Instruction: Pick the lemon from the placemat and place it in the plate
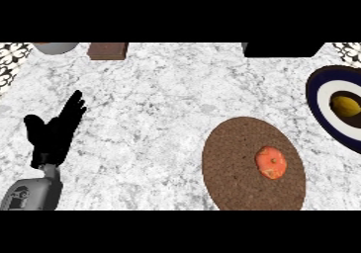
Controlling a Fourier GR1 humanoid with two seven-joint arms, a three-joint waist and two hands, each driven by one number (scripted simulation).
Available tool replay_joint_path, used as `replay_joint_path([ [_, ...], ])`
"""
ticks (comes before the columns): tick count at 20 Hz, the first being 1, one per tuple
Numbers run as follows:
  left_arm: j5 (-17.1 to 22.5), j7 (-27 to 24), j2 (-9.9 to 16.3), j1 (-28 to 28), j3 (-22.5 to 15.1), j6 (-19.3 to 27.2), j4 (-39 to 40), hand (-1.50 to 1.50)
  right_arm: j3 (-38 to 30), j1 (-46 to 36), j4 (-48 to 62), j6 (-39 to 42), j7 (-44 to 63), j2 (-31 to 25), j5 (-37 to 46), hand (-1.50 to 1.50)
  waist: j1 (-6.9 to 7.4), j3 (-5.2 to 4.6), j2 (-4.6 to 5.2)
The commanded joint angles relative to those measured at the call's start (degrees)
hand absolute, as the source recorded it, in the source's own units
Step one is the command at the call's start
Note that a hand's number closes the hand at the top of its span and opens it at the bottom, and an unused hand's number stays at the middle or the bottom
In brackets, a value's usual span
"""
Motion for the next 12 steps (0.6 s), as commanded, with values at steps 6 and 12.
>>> replay_joint_path([
  [6,-0.14,0.35,-0.21,-2.50,1.16,-0.60,2.24,0.00,0.10,6.80,3.48,7.16,-6.78,-2.75,-7.02,-1.50,0.45,0.05,0.25],
  [12,-1.02,2.21,-1.17,0.40,-0.16,-0.18,-3.36,0.00,0.56,7.83,9.95,7.91,-9.62,-8.15,-8.25,-1.50,0.95,0.11,0.34],
])
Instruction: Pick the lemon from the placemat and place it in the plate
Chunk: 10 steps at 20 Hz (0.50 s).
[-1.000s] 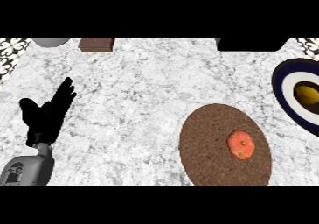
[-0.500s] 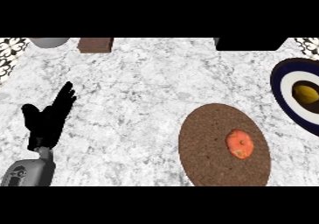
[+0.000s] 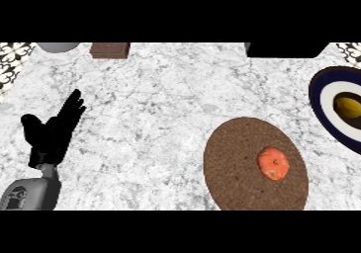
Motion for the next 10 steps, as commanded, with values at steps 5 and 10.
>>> replay_joint_path([
  [5,0.31,-5.09,-0.05,0.30,1.38,-1.93,3.53,0.00,1.63,3.52,6.59,1.03,-6.82,-2.60,-1.25,-1.50,0.20,0.04,0.15],
  [10,-1.74,-1.61,-1.65,-1.64,-0.03,0.93,2.22,0.00,2.12,4.76,9.34,2.65,-6.19,-6.85,-1.41,-1.50,0.25,0.09,0.21],
])
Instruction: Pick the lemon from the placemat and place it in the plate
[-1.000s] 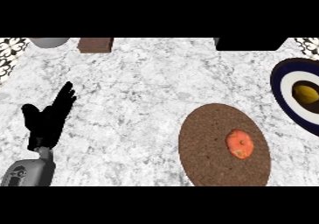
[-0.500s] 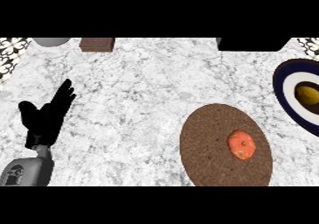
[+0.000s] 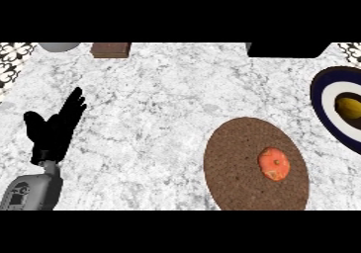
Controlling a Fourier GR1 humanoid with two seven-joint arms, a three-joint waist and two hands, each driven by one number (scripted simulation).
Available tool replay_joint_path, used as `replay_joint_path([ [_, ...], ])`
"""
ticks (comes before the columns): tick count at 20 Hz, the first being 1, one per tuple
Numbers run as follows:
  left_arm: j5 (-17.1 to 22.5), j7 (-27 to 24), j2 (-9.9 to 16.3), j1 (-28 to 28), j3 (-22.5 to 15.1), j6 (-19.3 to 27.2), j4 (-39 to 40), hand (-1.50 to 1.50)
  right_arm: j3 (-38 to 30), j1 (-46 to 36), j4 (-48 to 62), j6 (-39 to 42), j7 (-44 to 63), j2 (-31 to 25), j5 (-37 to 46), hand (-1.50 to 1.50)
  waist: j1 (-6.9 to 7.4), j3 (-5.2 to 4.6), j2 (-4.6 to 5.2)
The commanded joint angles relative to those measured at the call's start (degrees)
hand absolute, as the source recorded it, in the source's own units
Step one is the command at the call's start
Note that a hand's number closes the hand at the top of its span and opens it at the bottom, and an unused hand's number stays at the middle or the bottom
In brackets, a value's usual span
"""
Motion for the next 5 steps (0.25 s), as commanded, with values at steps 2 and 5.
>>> replay_joint_path([
  [2,-1.18,-0.95,-1.62,4.28,-1.72,0.36,-3.53,0.00,1.77,1.16,2.14,-1.04,-2.96,-0.03,0.29,-1.50,0.25,0.01,-0.03],
  [5,0.84,0.81,0.81,1.14,0.70,-1.84,-0.88,0.00,1.54,3.19,3.96,1.59,-2.43,-3.03,0.08,-1.50,0.12,0.05,0.07],
])
